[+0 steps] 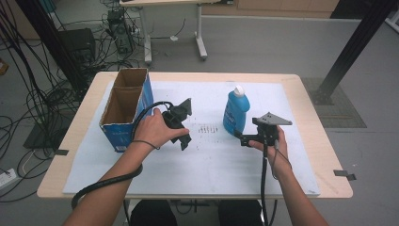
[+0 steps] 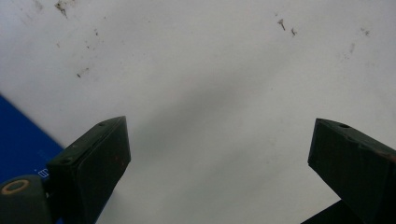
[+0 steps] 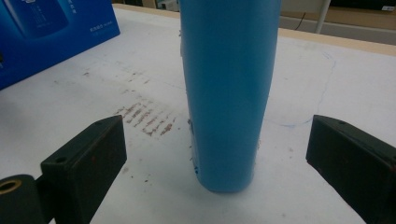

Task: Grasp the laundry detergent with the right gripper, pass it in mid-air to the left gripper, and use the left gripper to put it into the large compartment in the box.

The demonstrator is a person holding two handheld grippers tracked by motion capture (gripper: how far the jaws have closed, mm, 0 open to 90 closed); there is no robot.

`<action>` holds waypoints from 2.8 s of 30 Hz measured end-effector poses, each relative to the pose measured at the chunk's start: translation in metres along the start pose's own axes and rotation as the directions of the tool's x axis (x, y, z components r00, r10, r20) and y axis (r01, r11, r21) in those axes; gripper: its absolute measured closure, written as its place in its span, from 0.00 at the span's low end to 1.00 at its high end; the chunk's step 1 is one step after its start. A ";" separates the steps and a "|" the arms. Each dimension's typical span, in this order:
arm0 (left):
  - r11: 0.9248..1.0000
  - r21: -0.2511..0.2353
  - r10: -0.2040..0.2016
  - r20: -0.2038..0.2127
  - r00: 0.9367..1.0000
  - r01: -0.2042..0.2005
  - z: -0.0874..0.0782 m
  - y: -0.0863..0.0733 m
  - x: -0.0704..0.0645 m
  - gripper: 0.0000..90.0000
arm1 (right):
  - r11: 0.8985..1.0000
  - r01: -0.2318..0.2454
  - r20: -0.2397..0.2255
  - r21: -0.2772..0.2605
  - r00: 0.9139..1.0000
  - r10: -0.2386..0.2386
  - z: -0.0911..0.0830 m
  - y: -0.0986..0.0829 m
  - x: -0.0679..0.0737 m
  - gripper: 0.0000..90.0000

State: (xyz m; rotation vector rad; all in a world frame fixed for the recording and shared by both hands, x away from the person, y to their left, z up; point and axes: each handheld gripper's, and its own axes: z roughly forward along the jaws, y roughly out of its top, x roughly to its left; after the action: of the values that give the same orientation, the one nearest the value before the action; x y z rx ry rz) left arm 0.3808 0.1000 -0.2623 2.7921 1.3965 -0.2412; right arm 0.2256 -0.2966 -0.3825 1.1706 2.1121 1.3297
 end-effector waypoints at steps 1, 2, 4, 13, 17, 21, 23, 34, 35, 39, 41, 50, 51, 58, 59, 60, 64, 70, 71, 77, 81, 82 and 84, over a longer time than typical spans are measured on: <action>1.000 -0.003 0.002 -0.003 1.000 -0.002 0.000 0.000 -0.001 0.06 | 1.000 -0.001 -0.001 0.000 1.000 0.001 0.001 0.000 0.000 0.05; 1.000 -0.003 0.002 -0.003 1.000 -0.002 0.000 0.000 -0.001 0.06 | 1.000 -0.001 0.004 0.003 1.000 0.001 0.002 0.000 0.000 0.05; 1.000 -0.005 0.005 -0.005 1.000 -0.005 -0.001 0.000 -0.002 0.06 | 1.000 -0.001 0.006 0.003 1.000 0.001 0.004 0.000 0.000 0.05; 1.000 -0.010 -0.002 -0.008 1.000 0.001 -0.001 -0.002 0.000 0.06 | 1.000 0.001 0.011 0.013 1.000 -0.001 0.008 0.000 -0.002 0.05; 1.000 -0.014 -0.003 -0.009 1.000 0.003 -0.001 -0.002 0.000 0.06 | 1.000 0.000 0.015 0.013 1.000 0.000 0.009 0.001 -0.001 0.05; 1.000 -0.014 -0.002 -0.010 1.000 0.002 -0.001 -0.003 0.000 0.06 | 1.000 -0.002 0.014 0.011 1.000 0.002 0.010 0.001 -0.002 0.05; 1.000 -0.011 -0.003 -0.010 1.000 0.003 -0.001 -0.003 0.000 0.06 | 1.000 -0.001 0.015 0.011 1.000 0.001 0.010 0.001 -0.001 0.05; 1.000 -0.009 0.003 -0.011 1.000 -0.003 -0.001 -0.001 -0.002 0.06 | 1.000 -0.004 0.014 0.009 1.000 0.004 0.009 0.000 -0.001 0.05; 1.000 -0.010 0.003 -0.010 1.000 -0.003 -0.001 -0.001 -0.002 0.06 | 1.000 -0.004 0.015 0.010 1.000 0.004 0.009 0.001 -0.001 0.05; 1.000 -0.008 0.001 -0.012 1.000 -0.001 -0.001 0.000 -0.002 0.06 | 1.000 -0.006 0.017 0.012 1.000 0.006 0.008 0.001 -0.001 0.05; 1.000 -0.008 0.003 -0.014 1.000 -0.003 -0.001 0.000 -0.002 0.06 | 1.000 -0.009 0.020 0.010 1.000 0.008 0.008 0.000 -0.001 0.05; 1.000 -0.004 0.005 -0.014 1.000 -0.005 0.001 0.001 -0.003 0.06 | 1.000 -0.015 0.015 0.004 1.000 0.015 0.007 0.000 -0.002 0.05; 1.000 -0.004 0.005 -0.013 1.000 -0.005 0.001 0.001 -0.003 0.06 | 1.000 -0.016 0.014 0.003 1.000 0.016 0.007 0.000 -0.002 0.05; 1.000 -0.004 0.004 -0.012 1.000 -0.004 0.001 0.000 -0.002 0.06 | 1.000 -0.022 0.013 0.001 1.000 0.022 0.008 -0.002 -0.002 0.05; 1.000 -0.004 0.004 -0.013 1.000 -0.004 0.001 0.000 -0.002 0.06 | 1.000 -0.022 0.012 0.000 1.000 0.022 0.008 -0.002 -0.002 0.05; 1.000 -0.003 0.004 -0.012 1.000 -0.004 0.001 0.000 -0.002 0.06 | 1.000 -0.023 0.012 -0.001 1.000 0.023 0.008 -0.002 -0.002 0.05; 1.000 -0.004 0.005 -0.012 1.000 -0.005 0.000 0.000 -0.003 0.06 | 1.000 -0.023 0.010 -0.002 1.000 0.023 0.009 -0.002 -0.002 0.05; 1.000 -0.006 0.010 -0.015 1.000 -0.010 -0.002 0.001 -0.005 0.06 | 1.000 -0.022 -0.001 -0.003 1.000 0.022 0.010 -0.002 -0.002 0.05; 1.000 -0.006 0.011 -0.014 1.000 -0.011 -0.003 0.002 -0.005 0.06 | 1.000 -0.023 -0.003 -0.005 1.000 0.023 0.010 -0.002 -0.002 0.05; 1.000 -0.009 0.011 -0.013 1.000 -0.011 -0.004 0.002 -0.005 0.06 | 1.000 -0.025 -0.013 -0.015 1.000 0.025 0.010 -0.004 -0.004 0.04; 1.000 -0.009 0.011 -0.014 1.000 -0.011 -0.003 0.002 -0.004 0.06 | 0.999 -0.030 -0.013 -0.016 0.999 0.030 0.010 -0.004 -0.005 0.04; 1.000 -0.011 0.011 -0.014 1.000 -0.011 -0.003 0.002 -0.005 0.06 | 0.999 -0.032 -0.012 -0.017 0.999 0.031 0.010 -0.004 -0.005 0.04; 1.000 -0.008 0.013 -0.013 1.000 -0.013 -0.003 0.002 -0.005 0.06 | 0.999 -0.031 -0.013 -0.015 0.999 0.031 0.011 -0.004 -0.005 0.04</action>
State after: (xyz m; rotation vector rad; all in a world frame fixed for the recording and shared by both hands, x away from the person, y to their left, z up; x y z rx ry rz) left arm 0.3803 0.0952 -0.2592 2.8000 1.3787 -0.2165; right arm 0.2337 -0.2956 -0.3917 1.1960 2.0970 1.3679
